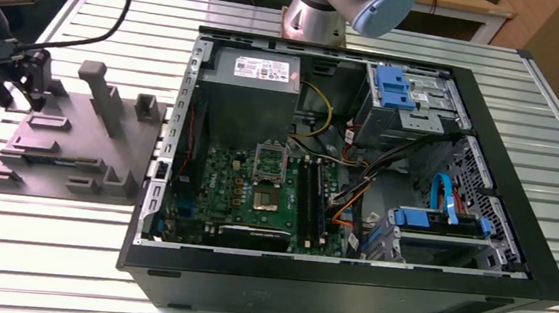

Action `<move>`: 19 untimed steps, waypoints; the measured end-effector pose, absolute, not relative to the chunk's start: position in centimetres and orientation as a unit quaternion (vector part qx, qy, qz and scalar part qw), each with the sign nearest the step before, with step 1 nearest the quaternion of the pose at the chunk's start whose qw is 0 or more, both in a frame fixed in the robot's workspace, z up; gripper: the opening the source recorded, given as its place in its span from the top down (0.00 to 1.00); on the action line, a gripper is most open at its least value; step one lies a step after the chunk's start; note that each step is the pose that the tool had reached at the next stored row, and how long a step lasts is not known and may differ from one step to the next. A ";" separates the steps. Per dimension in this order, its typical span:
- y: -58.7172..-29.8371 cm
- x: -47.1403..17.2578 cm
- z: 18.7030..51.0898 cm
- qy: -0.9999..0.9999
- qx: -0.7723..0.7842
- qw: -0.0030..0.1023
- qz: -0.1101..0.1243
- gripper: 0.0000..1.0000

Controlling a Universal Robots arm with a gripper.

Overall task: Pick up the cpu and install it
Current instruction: 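Pick up the cpu and move it towards the insertion slot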

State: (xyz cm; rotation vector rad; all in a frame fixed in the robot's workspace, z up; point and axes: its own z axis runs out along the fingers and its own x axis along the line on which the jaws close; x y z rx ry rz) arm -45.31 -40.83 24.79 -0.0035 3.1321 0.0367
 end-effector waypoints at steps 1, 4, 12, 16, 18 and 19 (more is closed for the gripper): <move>-40.8 -45.3 24.8 1.000 -0.001 0.005 0.012 0.53; -40.8 -45.3 25.0 1.000 -0.001 0.005 0.012 0.53; -40.8 -45.3 25.3 1.000 -0.001 0.005 0.012 0.53; -40.8 -45.3 25.4 1.000 -0.001 0.005 0.012 0.53; -40.8 -45.3 25.4 1.000 -0.001 0.005 0.012 0.53; -40.8 -45.3 25.4 1.000 -0.001 0.005 0.012 0.53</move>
